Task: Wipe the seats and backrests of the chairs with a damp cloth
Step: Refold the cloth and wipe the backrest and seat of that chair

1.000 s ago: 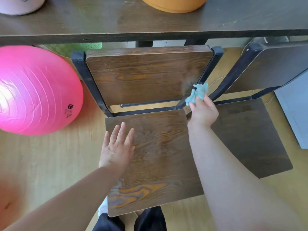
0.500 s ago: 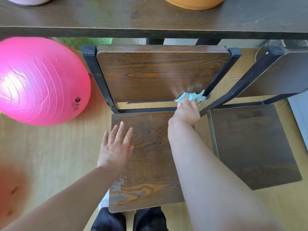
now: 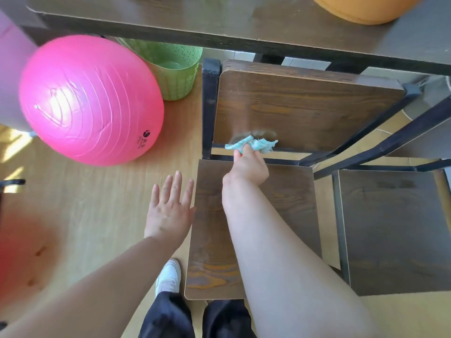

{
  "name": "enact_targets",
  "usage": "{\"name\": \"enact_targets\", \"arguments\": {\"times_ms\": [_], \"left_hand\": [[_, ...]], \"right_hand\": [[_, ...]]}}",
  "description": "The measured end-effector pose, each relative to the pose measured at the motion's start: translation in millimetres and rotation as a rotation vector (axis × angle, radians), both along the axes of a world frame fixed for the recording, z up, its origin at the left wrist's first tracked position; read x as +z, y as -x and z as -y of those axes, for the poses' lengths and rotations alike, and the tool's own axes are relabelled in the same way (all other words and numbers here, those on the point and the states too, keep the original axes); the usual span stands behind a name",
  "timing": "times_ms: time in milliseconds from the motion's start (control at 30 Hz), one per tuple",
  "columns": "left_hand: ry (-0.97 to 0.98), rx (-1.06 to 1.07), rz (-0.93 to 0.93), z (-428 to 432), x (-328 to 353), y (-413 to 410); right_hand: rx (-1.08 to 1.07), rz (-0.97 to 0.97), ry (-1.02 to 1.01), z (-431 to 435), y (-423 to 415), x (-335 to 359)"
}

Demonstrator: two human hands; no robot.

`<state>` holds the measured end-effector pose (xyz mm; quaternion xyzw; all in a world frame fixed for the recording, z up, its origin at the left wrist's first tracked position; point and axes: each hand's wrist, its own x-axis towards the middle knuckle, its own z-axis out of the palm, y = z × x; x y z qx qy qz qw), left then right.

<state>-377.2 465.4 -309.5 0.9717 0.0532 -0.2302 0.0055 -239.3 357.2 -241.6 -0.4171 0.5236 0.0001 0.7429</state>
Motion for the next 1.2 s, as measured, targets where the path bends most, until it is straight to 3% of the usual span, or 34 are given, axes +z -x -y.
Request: {"name": "enact_targets", "arguments": {"times_ms": [333,600,800,967,1100,1200], "left_hand": [[-0.018,0.046,-0.031,-40,0,28],[-0.037,0.005,0.016,-22,14,0],[0.001,-0.037,0.085,4,22,-24],[0.044,-0.019,0.162,12,23,-28],[0.039,0.021,0.184,17,33,-35],[0.05,0.07,0.341,19,60,-53]], "right_hand": [[0.169,-0.072,-0.015,-37,13,4],[0.115,0.176,0.119,34,28,32],[0.094,0.486,0.591,89,-5,97],[0.295,0.642,1.147,93,-34,105],[0.431,0.827,1.286,78,-38,90],[0.466,0.859,1.367,75,-39,85]]}}
